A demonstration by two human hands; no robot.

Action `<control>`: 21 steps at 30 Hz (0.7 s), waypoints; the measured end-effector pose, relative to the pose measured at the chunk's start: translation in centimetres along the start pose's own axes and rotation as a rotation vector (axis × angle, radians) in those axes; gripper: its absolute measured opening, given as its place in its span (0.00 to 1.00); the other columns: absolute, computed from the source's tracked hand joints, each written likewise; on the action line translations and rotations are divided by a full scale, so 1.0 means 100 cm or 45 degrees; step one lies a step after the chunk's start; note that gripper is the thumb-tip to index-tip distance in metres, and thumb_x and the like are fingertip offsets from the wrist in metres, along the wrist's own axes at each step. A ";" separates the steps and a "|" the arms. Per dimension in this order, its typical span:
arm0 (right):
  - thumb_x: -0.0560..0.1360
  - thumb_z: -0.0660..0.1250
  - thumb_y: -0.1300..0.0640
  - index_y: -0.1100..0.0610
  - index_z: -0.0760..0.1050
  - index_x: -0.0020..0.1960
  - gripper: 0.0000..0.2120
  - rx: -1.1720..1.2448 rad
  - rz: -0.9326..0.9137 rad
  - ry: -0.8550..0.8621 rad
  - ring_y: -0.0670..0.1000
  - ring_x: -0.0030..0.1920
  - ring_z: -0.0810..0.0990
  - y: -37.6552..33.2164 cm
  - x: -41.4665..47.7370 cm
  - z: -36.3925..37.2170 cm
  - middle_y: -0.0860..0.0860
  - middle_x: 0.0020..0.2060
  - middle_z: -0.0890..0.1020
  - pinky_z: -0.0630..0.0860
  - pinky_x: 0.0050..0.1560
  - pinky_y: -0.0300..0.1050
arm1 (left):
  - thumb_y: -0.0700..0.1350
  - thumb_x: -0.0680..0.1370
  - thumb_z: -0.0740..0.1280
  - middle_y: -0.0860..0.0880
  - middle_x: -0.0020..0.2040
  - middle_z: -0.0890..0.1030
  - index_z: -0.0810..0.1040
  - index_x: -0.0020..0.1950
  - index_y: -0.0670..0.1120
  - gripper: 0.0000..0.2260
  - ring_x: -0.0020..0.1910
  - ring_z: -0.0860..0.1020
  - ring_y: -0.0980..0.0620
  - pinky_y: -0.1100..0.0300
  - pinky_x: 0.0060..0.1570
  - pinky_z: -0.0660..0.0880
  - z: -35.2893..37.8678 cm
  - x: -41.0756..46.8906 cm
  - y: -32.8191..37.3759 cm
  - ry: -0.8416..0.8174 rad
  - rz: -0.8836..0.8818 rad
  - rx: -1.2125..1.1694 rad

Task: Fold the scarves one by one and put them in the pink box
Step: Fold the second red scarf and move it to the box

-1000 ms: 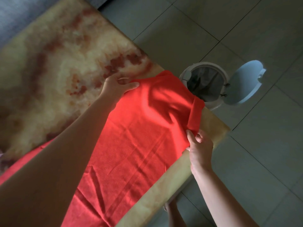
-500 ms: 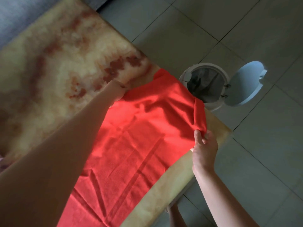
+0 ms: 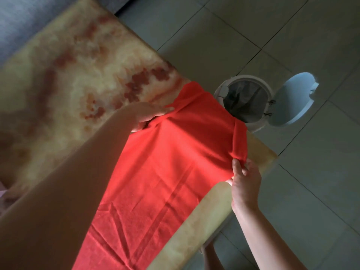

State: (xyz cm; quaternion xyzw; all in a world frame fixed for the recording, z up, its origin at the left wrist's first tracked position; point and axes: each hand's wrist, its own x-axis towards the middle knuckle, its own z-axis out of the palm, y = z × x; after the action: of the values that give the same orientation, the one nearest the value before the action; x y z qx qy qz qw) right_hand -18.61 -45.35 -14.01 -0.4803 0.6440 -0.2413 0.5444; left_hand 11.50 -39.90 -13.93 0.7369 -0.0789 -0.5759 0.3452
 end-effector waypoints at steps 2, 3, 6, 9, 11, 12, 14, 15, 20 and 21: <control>0.78 0.62 0.62 0.50 0.72 0.40 0.11 -0.010 -0.054 -0.003 0.47 0.33 0.70 0.000 0.001 0.000 0.47 0.33 0.74 0.73 0.36 0.47 | 0.56 0.63 0.78 0.49 0.51 0.83 0.83 0.50 0.51 0.18 0.51 0.80 0.51 0.56 0.59 0.74 0.017 -0.023 0.017 0.084 0.183 -0.052; 0.78 0.62 0.62 0.50 0.71 0.40 0.11 -0.019 -0.073 0.005 0.47 0.33 0.70 -0.001 0.000 0.000 0.48 0.33 0.73 0.72 0.35 0.47 | 0.53 0.68 0.76 0.51 0.47 0.84 0.83 0.51 0.49 0.15 0.47 0.80 0.55 0.59 0.56 0.75 0.020 -0.032 0.020 0.156 0.263 -0.055; 0.78 0.63 0.62 0.50 0.69 0.37 0.12 -0.085 -0.087 0.092 0.47 0.32 0.68 -0.001 0.004 -0.001 0.48 0.31 0.71 0.73 0.38 0.54 | 0.44 0.75 0.70 0.61 0.26 0.78 0.81 0.56 0.43 0.11 0.27 0.73 0.67 0.73 0.36 0.72 0.020 -0.030 0.015 0.458 0.456 -0.232; 0.77 0.63 0.61 0.49 0.68 0.37 0.13 -0.109 -0.036 0.172 0.49 0.33 0.69 0.002 0.009 -0.007 0.48 0.32 0.71 0.74 0.43 0.60 | 0.42 0.76 0.68 0.61 0.18 0.70 0.80 0.51 0.46 0.04 0.18 0.67 0.65 0.75 0.23 0.65 0.015 -0.027 0.017 0.665 0.506 -0.278; 0.78 0.63 0.61 0.49 0.69 0.38 0.12 -0.100 -0.012 0.186 0.48 0.34 0.70 0.001 0.008 -0.008 0.47 0.33 0.72 0.75 0.45 0.60 | 0.41 0.77 0.67 0.60 0.20 0.70 0.78 0.45 0.47 0.02 0.20 0.66 0.63 0.70 0.24 0.66 0.011 -0.025 0.021 0.670 0.542 -0.287; 0.78 0.63 0.61 0.48 0.69 0.38 0.12 -0.109 -0.020 0.178 0.47 0.34 0.70 0.003 0.008 -0.008 0.47 0.33 0.72 0.75 0.46 0.60 | 0.42 0.77 0.67 0.59 0.22 0.71 0.77 0.44 0.48 0.03 0.22 0.67 0.63 0.66 0.26 0.67 0.011 -0.023 0.024 0.673 0.560 -0.228; 0.78 0.63 0.62 0.48 0.69 0.39 0.12 -0.100 -0.025 0.163 0.44 0.33 0.71 0.003 0.006 -0.006 0.47 0.34 0.74 0.75 0.45 0.59 | 0.45 0.78 0.65 0.55 0.34 0.77 0.77 0.50 0.45 0.04 0.34 0.74 0.57 0.60 0.37 0.69 0.013 -0.017 0.026 0.673 0.556 0.071; 0.78 0.63 0.62 0.49 0.69 0.39 0.12 -0.100 -0.025 0.165 0.43 0.33 0.71 0.004 0.006 -0.005 0.47 0.33 0.74 0.75 0.45 0.59 | 0.45 0.79 0.65 0.52 0.39 0.78 0.76 0.55 0.43 0.08 0.41 0.75 0.53 0.59 0.42 0.69 0.014 -0.013 0.026 0.649 0.549 0.192; 0.77 0.63 0.62 0.49 0.70 0.39 0.12 -0.145 -0.044 0.187 0.51 0.35 0.71 0.009 0.008 -0.008 0.50 0.34 0.73 0.74 0.45 0.62 | 0.38 0.73 0.71 0.53 0.42 0.74 0.73 0.50 0.46 0.09 0.39 0.72 0.59 0.67 0.40 0.69 0.002 -0.006 0.036 0.630 0.600 0.093; 0.77 0.64 0.62 0.49 0.70 0.39 0.11 -0.142 -0.047 0.184 0.51 0.36 0.71 0.009 0.008 -0.008 0.51 0.34 0.74 0.75 0.45 0.63 | 0.35 0.72 0.71 0.54 0.41 0.75 0.73 0.45 0.48 0.11 0.39 0.72 0.61 0.69 0.41 0.68 -0.001 -0.004 0.036 0.638 0.623 0.082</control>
State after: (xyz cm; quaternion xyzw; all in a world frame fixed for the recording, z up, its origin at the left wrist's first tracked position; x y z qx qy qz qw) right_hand -19.67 -45.81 -14.89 -0.5031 0.6852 -0.2490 0.4641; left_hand 12.48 -42.36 -11.39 0.8251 -0.1838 -0.2746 0.4582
